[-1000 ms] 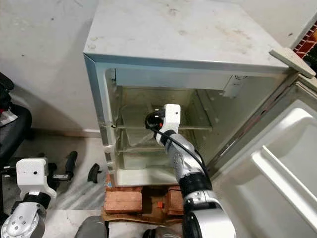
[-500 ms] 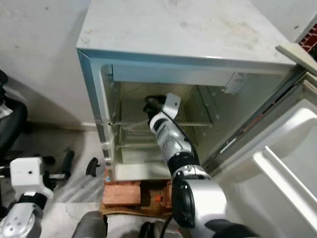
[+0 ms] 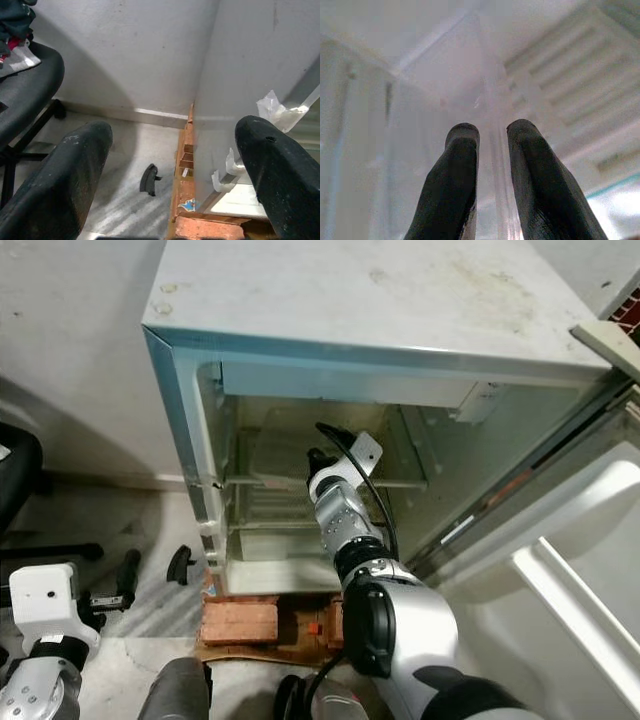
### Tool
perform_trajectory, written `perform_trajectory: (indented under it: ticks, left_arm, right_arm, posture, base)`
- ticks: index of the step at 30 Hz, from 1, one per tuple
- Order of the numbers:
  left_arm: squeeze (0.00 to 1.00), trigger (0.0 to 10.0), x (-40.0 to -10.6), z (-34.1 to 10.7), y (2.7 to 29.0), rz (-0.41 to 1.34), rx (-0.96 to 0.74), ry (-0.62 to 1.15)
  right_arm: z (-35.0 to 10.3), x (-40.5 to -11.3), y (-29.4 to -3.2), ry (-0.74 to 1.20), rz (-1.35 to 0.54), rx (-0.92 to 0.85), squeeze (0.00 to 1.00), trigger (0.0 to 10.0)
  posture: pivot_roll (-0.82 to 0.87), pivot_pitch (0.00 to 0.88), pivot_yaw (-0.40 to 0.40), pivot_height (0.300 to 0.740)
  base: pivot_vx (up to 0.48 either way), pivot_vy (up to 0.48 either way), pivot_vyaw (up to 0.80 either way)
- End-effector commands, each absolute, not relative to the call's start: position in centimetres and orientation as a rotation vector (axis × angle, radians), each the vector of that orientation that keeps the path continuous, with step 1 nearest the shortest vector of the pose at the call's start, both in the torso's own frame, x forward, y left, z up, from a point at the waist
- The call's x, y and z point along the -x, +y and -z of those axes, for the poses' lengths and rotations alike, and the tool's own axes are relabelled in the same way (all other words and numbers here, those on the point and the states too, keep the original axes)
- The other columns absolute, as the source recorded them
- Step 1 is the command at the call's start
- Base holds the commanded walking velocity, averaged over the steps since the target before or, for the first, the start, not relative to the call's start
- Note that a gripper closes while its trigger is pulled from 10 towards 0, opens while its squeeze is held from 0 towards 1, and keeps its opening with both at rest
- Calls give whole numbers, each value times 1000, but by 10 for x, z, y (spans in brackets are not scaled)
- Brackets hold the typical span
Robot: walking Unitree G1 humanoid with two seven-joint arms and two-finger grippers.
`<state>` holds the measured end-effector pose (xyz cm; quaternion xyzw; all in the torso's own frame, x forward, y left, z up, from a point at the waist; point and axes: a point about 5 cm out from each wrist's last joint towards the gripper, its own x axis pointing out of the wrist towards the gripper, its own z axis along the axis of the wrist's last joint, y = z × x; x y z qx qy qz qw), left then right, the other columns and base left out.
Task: Restocking fridge
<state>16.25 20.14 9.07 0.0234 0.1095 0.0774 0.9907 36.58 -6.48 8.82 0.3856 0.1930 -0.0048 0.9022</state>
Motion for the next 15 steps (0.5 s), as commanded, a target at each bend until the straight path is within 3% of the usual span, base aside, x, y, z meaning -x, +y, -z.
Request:
perform_trajectory:
  ticks: [1, 4, 10, 15]
  left_arm:
    - [0, 10000, -163, -91, 198, -145, -40, 224]
    - [0, 10000, -167, -91, 198, -144, -39, 216]
    - [0, 10000, -171, -91, 198, -148, -38, 208]
    - [0, 10000, -173, -90, 198, -149, -38, 201]
  right_arm:
    - [-100, -351, 6, 481, -148, -909, 1000, 10000]
    - [-103, -345, 22, 502, -226, -926, 1000, 10000]
    - [-106, -344, 28, 498, -273, -957, 1000, 10000]
    - [-119, -356, 15, 352, -352, -759, 1000, 10000]
  posture:
    - [427, 166, -182, 740]
    - [425, 156, -189, 740]
    - [425, 146, -195, 740]
    - [417, 132, -198, 740]
  base:
    - [0, 0, 0]
    - [0, 0, 0]
    - [0, 0, 0]
    - [0, 0, 0]
